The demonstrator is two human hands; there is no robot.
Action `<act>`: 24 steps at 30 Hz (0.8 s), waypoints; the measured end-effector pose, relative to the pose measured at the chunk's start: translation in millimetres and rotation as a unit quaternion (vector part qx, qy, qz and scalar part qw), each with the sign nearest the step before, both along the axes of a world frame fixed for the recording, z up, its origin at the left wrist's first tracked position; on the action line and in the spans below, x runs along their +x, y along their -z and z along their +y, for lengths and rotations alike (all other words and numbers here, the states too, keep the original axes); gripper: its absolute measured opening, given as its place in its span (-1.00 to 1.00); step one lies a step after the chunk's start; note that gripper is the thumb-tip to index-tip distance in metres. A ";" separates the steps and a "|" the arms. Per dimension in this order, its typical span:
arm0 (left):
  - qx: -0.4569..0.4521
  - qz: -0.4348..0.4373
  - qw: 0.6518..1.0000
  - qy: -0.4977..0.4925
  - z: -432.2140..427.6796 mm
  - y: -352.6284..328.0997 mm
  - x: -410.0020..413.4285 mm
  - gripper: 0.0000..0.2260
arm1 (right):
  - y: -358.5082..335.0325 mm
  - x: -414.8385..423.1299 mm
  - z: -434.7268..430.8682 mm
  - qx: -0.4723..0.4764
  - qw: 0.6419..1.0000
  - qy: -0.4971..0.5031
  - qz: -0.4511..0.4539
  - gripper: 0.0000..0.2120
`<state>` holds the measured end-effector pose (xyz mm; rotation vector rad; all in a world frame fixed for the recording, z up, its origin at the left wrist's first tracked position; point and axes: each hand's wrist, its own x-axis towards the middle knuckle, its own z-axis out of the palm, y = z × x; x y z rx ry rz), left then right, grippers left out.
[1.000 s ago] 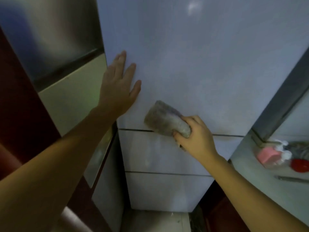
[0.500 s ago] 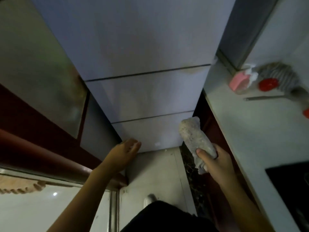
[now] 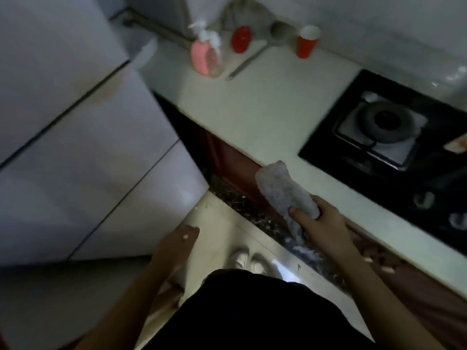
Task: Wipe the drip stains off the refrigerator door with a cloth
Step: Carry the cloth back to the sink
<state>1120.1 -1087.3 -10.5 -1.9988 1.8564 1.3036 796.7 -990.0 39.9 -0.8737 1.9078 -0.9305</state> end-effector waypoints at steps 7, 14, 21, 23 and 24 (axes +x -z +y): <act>0.074 -0.060 0.913 0.396 -51.1 22.5 -94.7 -0.73 | 17.7 10.1 102.3 0.041 0.957 0.288 0.010 -0.87; 0.036 -0.022 0.785 0.618 4.3 19.5 -233.9 -0.82 | 23.2 58.0 231.6 0.046 0.837 0.545 0.012 -0.87; 0.034 -0.035 0.669 0.742 95.5 25.4 -314.9 -0.78 | 37.3 120.8 344.2 0.041 0.713 0.700 -0.008 -0.86; 0.024 -0.047 0.662 0.747 113.6 27.5 -325.8 -0.80 | 43.0 129.1 369.6 0.039 0.690 0.723 -0.016 -0.87; 0.023 -0.043 0.665 0.745 121.3 28.7 -329.2 -0.81 | 43.6 129.4 380.4 0.034 0.683 0.729 -0.021 -0.87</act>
